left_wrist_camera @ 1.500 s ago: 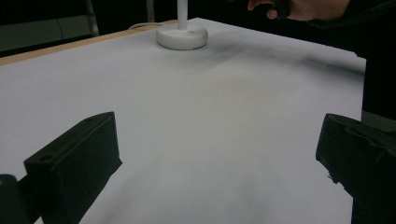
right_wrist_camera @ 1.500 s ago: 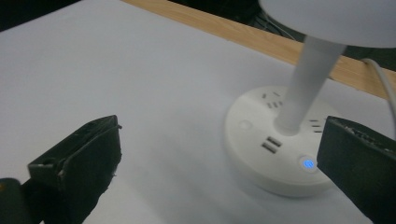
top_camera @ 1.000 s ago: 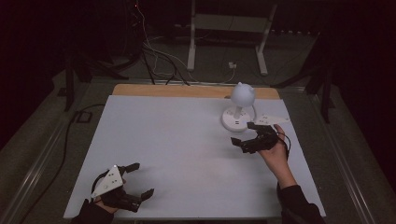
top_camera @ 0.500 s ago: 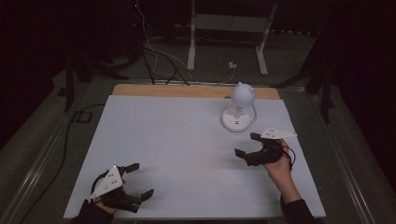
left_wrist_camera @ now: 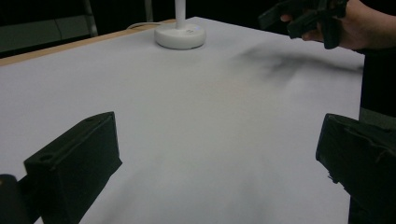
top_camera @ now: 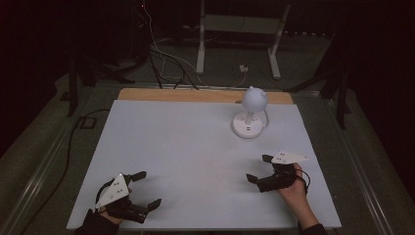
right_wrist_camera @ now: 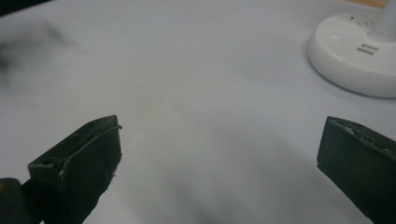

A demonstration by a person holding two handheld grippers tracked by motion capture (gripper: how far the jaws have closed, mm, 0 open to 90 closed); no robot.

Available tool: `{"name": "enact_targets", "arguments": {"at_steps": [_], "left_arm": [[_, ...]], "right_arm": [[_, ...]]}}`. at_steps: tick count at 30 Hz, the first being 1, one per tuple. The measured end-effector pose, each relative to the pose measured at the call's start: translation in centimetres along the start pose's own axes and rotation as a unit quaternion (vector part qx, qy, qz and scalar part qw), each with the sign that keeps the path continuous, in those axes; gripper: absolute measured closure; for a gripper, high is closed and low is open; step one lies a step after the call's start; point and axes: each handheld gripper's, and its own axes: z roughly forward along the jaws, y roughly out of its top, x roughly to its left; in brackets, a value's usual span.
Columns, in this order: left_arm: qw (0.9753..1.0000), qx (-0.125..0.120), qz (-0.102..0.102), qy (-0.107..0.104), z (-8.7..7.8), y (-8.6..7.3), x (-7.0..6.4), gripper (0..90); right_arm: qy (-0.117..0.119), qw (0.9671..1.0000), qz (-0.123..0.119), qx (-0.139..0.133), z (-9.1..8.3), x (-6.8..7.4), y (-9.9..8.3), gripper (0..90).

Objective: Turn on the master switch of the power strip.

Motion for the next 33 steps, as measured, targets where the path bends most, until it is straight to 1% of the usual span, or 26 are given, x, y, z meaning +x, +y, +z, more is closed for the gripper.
{"name": "enact_targets", "arguments": {"at_steps": [4, 8, 10, 13, 15, 17, 20, 24, 25, 27, 29, 31, 33], "left_arm": [[1.0, 0.0, 0.0, -0.001, 0.0, 0.0, 0.0, 0.2], [1.0, 0.001, 0.001, 0.0, 0.0, 0.0, 0.0, 0.2], [1.0, 0.001, 0.001, 0.0, 0.0, 0.0, 0.0, 0.2], [1.0, 0.001, 0.001, 0.0, 0.0, 0.0, 0.0, 0.2], [1.0, 0.002, 0.001, -0.001, 0.0, 0.0, 0.0, 0.2], [1.0, 0.002, 0.001, -0.001, 0.0, 0.0, 0.0, 0.2], [1.0, 0.002, 0.002, 0.0, 0.0, 0.0, 0.0, 0.2], [1.0, 0.003, 0.003, 0.001, 0.0, 0.0, -0.1, 0.2], [1.0, 0.003, 0.003, 0.001, 0.0, 0.0, -0.1, 0.2], [1.0, 0.003, 0.004, 0.001, -0.1, 0.0, -0.1, 0.2], [1.0, 0.003, 0.004, 0.001, -0.1, 0.0, -0.1, 0.2], [1.0, 0.003, 0.005, 0.001, -0.1, 0.0, -0.2, 0.2], [1.0, 0.003, 0.005, 0.001, -0.1, 0.0, -0.2, 0.2]], "right_arm": [[-0.001, 0.9999, -0.007, 0.008, -0.4, 0.4, -0.8, 0.0], [0.003, 0.9999, -0.009, 0.007, -0.8, 0.7, -1.6, 0.0], [0.004, 0.9998, -0.014, 0.014, -1.0, 0.9, -2.1, 0.0], [0.007, 0.9998, -0.012, 0.016, -1.4, 1.2, -2.7, 0.0], [0.004, 0.9998, -0.013, 0.017, -1.6, 1.3, -3.1, 0.0], [0.008, 0.9998, -0.012, 0.015, -1.9, 1.4, -3.5, 0.0], [0.008, 0.9997, -0.013, 0.019, -2.2, 1.5, -4.1, 0.0], [0.001, 0.9993, -0.021, 0.031, -2.6, 1.7, -4.7, 0.0], [-0.005, 0.9992, -0.02, 0.034, -2.7, 1.8, -4.9, 0.0], [-0.006, 0.9992, -0.015, 0.036, -2.9, 1.8, -5.2, 0.0], [-0.011, 0.999, -0.01, 0.042, -3.2, 1.7, -5.6, 0.0], [-0.015, 0.9991, -0.002, 0.04, -3.4, 1.5, -5.9, 0.0], [-0.021, 0.999, 0.001, 0.038, -3.6, 1.4, -6.0, 0.0]]}}
